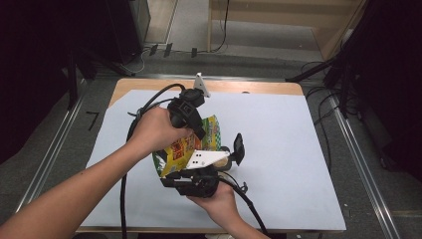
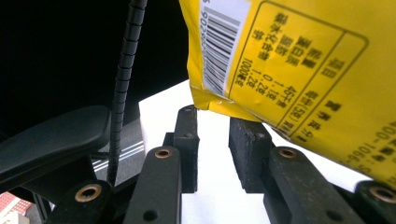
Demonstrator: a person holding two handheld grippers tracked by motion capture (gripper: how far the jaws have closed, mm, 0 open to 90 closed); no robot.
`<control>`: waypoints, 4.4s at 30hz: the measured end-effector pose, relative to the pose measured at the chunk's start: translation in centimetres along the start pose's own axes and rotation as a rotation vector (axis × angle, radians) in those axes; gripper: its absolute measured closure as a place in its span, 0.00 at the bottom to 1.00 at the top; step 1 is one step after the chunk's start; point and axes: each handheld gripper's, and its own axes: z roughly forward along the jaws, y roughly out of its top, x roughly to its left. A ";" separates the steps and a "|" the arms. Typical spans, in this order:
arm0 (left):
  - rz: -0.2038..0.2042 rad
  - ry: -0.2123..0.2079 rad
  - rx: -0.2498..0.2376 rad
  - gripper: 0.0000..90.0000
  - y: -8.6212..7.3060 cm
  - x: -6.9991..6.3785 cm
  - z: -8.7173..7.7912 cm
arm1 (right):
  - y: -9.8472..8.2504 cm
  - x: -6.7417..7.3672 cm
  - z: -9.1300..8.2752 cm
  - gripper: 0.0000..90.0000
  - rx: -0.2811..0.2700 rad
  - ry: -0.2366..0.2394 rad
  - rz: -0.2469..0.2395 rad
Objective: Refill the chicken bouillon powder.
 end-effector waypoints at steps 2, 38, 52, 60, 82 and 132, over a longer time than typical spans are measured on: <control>-0.001 0.000 0.001 1.00 0.0 0.0 0.0 | 0.0 0.0 0.0 0.83 0.002 -0.001 0.000; -0.007 -0.013 0.002 1.00 0.0 0.1 -0.1 | 0.1 0.1 -0.1 0.84 -0.004 -0.003 -0.003; -0.008 -0.012 0.010 1.00 0.0 0.1 -0.2 | 0.1 0.2 -0.1 0.84 -0.016 -0.002 -0.001; -0.004 -0.008 0.011 1.00 0.1 0.0 -0.1 | 0.1 0.2 -0.1 0.84 -0.020 0.000 0.004; -0.003 -0.015 0.006 0.99 0.1 0.1 0.0 | 0.0 0.0 -0.1 0.84 -0.012 -0.006 -0.006; 0.001 -0.018 0.006 0.99 0.0 0.0 -0.3 | -0.6 -0.1 0.1 0.79 -0.024 -0.031 -0.018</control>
